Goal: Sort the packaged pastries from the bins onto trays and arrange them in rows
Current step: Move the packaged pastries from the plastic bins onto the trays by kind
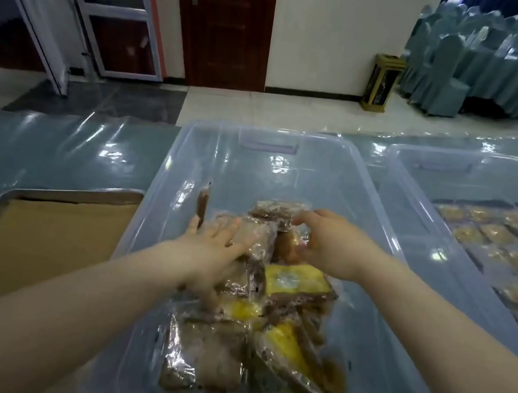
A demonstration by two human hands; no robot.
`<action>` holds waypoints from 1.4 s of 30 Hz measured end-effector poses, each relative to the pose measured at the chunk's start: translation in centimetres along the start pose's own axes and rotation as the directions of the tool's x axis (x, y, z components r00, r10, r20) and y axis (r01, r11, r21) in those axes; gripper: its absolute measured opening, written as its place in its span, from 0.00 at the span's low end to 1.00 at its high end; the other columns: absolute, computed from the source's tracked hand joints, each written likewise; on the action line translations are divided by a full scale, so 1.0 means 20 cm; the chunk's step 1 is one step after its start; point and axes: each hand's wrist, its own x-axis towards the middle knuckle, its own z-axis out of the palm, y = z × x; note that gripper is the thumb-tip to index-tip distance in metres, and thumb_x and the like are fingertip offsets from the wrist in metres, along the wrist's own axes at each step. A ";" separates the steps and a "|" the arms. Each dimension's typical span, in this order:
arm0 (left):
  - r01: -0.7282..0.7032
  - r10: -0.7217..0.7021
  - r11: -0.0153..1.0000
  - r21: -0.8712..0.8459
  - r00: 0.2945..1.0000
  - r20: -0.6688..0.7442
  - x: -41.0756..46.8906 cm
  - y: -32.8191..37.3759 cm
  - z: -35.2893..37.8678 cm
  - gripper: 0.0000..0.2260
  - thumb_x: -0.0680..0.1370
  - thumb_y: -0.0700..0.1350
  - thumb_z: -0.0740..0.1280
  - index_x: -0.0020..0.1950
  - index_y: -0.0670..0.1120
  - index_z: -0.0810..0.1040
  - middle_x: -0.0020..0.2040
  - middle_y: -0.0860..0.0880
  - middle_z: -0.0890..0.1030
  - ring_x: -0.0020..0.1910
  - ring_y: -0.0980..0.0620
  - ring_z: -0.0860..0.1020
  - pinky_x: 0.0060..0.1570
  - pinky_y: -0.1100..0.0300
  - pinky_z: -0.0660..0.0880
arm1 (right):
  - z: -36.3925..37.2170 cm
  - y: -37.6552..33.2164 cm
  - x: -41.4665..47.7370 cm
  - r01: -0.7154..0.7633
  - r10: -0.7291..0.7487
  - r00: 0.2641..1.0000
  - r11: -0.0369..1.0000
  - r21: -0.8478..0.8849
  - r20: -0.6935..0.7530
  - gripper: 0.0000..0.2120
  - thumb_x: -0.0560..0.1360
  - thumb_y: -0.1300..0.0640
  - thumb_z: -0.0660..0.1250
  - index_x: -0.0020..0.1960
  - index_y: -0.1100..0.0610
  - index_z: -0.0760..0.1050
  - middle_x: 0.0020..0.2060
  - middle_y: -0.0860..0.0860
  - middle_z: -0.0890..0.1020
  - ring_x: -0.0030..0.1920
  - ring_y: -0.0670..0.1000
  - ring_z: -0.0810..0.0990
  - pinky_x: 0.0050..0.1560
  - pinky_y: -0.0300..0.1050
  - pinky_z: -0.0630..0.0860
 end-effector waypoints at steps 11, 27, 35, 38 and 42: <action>0.110 -0.100 0.978 0.177 0.993 -0.060 0.01 0.08 0.06 0.51 0.73 0.33 0.67 0.72 0.57 0.28 0.76 0.40 0.38 0.74 0.35 0.50 0.66 0.36 0.60 | 0.07 -0.06 -0.01 -0.002 0.034 0.981 0.987 -0.160 0.192 0.31 0.72 0.44 0.69 0.71 0.49 0.63 0.64 0.53 0.70 0.64 0.56 0.70 0.59 0.51 0.72; 0.111 -0.099 0.993 0.038 0.963 -0.249 0.07 0.11 0.08 0.45 0.71 0.38 0.67 0.77 0.50 0.39 0.66 0.41 0.69 0.60 0.41 0.72 0.43 0.51 0.71 | 0.29 -0.13 -0.05 0.069 0.120 0.869 0.931 -0.358 0.480 0.53 0.68 0.43 0.73 0.77 0.48 0.38 0.77 0.56 0.48 0.74 0.63 0.55 0.69 0.59 0.65; 0.201 -0.219 0.972 -0.125 0.964 -0.151 0.17 0.09 0.11 0.50 0.70 0.30 0.65 0.74 0.55 0.31 0.77 0.43 0.38 0.75 0.36 0.43 0.70 0.36 0.53 | 0.31 -0.20 -0.06 0.119 0.097 0.904 0.878 -0.464 0.416 0.41 0.72 0.56 0.71 0.76 0.52 0.50 0.65 0.59 0.71 0.59 0.63 0.75 0.53 0.57 0.77; 0.182 -0.196 0.980 -0.081 0.954 -0.228 0.18 0.10 0.12 0.48 0.71 0.30 0.64 0.75 0.52 0.32 0.77 0.40 0.47 0.74 0.35 0.50 0.68 0.39 0.61 | 0.32 -0.24 -0.05 0.168 -0.024 0.952 0.876 -0.453 0.306 0.21 0.74 0.61 0.66 0.65 0.55 0.64 0.34 0.50 0.69 0.36 0.54 0.72 0.34 0.49 0.71; 0.167 -0.144 0.985 0.037 0.927 -0.347 0.16 0.12 0.08 0.42 0.72 0.32 0.64 0.77 0.48 0.41 0.74 0.38 0.61 0.71 0.37 0.61 0.63 0.46 0.67 | 0.29 -0.24 -0.03 0.176 -0.068 0.965 0.883 -0.435 0.253 0.10 0.76 0.62 0.61 0.56 0.54 0.71 0.34 0.50 0.71 0.31 0.52 0.68 0.32 0.48 0.66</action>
